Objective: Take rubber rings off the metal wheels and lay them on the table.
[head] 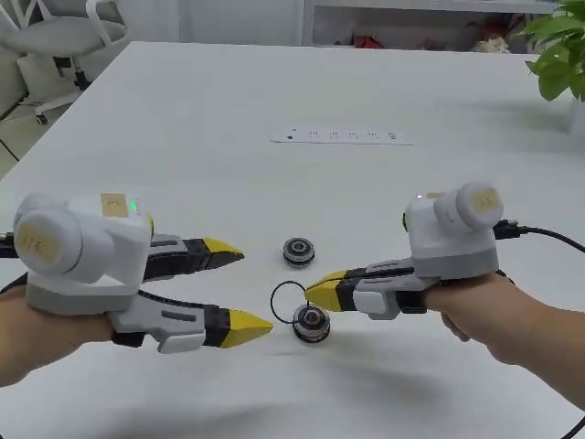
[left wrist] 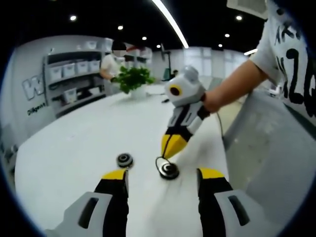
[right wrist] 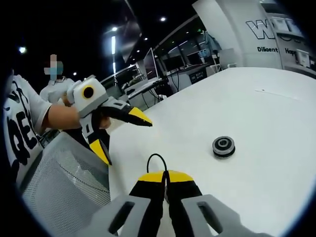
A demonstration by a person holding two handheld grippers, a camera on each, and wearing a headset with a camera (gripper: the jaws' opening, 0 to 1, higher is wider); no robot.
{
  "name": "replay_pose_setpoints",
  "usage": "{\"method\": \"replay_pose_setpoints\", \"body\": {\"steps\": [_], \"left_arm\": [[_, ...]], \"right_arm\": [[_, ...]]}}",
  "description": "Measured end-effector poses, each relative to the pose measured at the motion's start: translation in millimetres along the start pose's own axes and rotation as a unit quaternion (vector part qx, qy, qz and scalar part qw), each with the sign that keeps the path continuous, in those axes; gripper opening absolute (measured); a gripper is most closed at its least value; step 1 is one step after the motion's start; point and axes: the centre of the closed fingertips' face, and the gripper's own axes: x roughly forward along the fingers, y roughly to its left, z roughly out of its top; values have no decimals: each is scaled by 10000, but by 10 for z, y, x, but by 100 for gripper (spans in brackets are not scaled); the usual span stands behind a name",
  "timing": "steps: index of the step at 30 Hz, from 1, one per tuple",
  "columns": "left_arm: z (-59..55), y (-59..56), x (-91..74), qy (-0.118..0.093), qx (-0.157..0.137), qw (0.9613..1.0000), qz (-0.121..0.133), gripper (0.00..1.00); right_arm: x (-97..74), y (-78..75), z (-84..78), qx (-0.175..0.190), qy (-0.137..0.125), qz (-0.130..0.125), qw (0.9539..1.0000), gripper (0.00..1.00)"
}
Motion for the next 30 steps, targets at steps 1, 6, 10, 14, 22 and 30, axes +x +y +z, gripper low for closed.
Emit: {"method": "replay_pose_setpoints", "body": {"steps": [1,6,10,14,22,30], "left_arm": [[-8,5,-17,-3,-6,10000,13,58],[-55,25,-106,10,-39,10000,91,63],[-76,45,-170,-6,-74,9999,156,66],[-81,50,-239,-74,-163,9996,206,70],[-131,37,-346,-64,-256,9993,265,79],[-220,30,-413,-17,-360,9988,323,89]], "right_arm": [[11,5,4,-1,5,8,10000,0],[63,26,17,-16,59,60,10000,0],[118,58,33,-18,105,106,9999,0],[173,86,35,-17,153,149,9998,0],[288,125,-19,46,331,219,9992,0],[395,136,-90,129,485,216,9985,0]]}}
